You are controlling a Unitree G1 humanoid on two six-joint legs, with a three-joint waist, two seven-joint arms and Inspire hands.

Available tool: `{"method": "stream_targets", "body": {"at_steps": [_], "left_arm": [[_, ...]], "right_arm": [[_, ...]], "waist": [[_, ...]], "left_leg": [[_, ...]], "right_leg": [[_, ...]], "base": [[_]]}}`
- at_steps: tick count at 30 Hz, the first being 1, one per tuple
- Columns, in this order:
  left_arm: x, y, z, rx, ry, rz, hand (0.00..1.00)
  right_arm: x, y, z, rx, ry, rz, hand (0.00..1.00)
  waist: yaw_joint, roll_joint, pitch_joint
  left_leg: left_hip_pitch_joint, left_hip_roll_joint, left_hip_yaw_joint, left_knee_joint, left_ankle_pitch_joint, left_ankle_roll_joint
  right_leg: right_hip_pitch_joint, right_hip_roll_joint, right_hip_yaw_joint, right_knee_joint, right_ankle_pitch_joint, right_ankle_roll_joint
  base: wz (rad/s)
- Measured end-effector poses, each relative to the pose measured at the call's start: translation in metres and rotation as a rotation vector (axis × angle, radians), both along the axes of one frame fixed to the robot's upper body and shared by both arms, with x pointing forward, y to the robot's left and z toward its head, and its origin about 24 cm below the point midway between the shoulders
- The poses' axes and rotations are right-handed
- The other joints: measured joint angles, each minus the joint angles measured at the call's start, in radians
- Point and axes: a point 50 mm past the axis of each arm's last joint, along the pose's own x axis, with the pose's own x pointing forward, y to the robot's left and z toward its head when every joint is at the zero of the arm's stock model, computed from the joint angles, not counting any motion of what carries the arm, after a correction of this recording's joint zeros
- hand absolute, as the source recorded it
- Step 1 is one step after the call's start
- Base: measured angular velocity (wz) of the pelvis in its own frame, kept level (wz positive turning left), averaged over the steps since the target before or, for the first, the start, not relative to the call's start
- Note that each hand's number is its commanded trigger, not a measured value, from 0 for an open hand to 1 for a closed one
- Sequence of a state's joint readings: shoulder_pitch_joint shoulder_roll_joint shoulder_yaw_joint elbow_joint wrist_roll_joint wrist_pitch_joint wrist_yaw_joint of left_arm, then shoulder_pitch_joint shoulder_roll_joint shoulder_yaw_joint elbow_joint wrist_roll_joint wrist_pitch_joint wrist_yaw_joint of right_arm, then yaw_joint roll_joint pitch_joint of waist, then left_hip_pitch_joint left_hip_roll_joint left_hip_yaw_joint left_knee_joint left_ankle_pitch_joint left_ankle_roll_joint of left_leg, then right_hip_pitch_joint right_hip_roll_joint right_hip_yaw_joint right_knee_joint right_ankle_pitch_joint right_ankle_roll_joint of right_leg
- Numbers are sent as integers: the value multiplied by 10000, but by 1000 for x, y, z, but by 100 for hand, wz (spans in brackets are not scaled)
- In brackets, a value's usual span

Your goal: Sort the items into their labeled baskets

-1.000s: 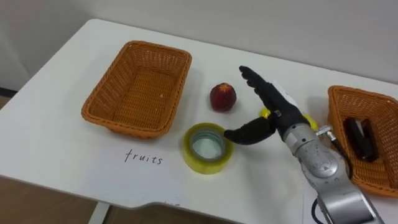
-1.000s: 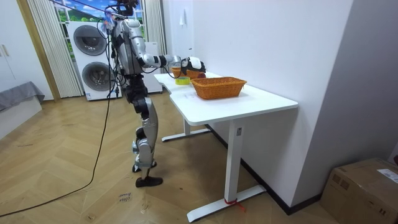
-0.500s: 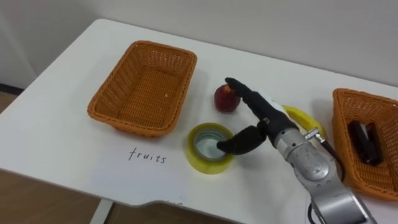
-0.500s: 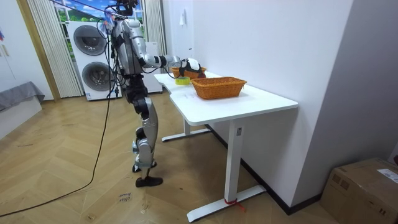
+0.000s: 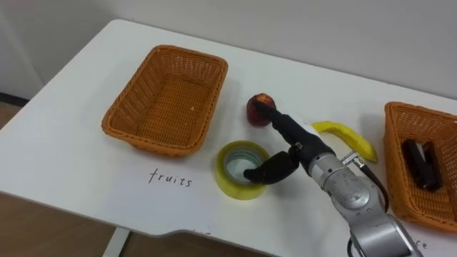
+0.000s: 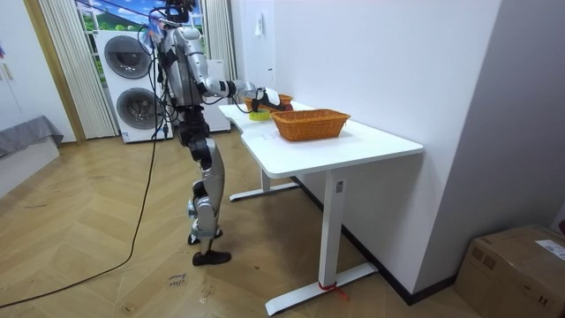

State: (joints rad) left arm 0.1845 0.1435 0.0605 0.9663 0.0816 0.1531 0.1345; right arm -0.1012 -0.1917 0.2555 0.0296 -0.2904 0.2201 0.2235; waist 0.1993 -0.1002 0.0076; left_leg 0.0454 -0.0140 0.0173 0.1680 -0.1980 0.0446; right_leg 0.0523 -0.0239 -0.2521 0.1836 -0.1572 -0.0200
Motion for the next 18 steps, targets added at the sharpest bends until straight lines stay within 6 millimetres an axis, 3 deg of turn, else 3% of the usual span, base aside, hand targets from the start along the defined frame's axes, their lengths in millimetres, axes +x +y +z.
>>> {"method": "stream_targets", "body": {"at_steps": [18], "left_arm": [[2,2,2,364,11,52,0]], "right_arm": [[2,-4,-7,-438,325,-187,0]], "waist": [[8,-23,-15]], "left_leg": [[-1,1,-19,5,8,-10]], "right_leg": [[8,8,7,3,0,0]], "base": [[0]]}}
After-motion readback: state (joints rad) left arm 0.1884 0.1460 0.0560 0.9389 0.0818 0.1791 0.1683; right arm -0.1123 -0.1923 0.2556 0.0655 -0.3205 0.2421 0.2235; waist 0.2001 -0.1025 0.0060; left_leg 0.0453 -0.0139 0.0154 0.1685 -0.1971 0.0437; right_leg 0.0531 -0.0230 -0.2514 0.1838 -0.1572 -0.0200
